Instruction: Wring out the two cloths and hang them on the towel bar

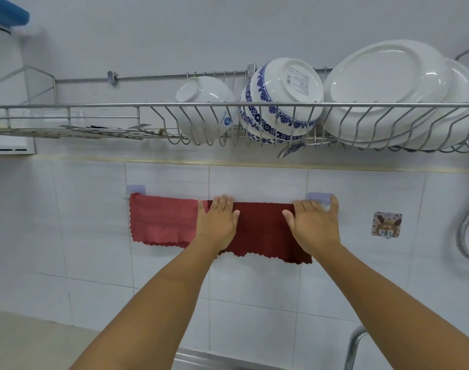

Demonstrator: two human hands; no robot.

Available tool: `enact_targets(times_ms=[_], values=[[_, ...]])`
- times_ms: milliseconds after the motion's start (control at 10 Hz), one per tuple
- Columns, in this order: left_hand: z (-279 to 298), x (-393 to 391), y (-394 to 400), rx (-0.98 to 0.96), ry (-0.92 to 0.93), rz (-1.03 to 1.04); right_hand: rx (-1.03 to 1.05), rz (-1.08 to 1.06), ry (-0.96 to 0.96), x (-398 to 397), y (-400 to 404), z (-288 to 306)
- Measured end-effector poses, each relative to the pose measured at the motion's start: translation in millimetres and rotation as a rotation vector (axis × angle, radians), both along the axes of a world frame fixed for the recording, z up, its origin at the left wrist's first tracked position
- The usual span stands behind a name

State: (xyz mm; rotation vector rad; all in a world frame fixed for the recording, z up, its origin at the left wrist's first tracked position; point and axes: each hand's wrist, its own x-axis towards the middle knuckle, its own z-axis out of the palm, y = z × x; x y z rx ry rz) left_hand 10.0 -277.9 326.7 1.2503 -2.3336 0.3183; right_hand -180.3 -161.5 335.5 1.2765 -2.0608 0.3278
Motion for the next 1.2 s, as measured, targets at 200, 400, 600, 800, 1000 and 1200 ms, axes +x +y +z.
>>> enact_targets(times_ms=[200,400,600,800,1000,1200], values=[[-10.1,-14.6,20.2,-0.102,0.055,-0.046,-0.069,-0.002,-0.028,11.0,-3.2,-4.4],[-18.5,-22.8,10.8,-0.091,0.046,-0.023,-0.117,0.023,0.003,-1.0,-9.1,-22.2],[-18.3,-12.8,2.8,-0.078,0.035,-0.097,-0.115,0.034,-0.016,-6.4,-13.5,-21.7],[-1.5,-6.1,5.0,0.027,-0.026,-0.167,0.031,0.044,-0.083,-3.1,-7.6,-9.0],[-6.8,24.1,17.1,0.061,-0.027,-0.044,0.126,0.041,-0.168,28.6,4.9,7.1],[-16.4,94.8,32.9,0.129,-0.058,0.090,0.188,0.198,-0.245,86.0,3.3,8.0]])
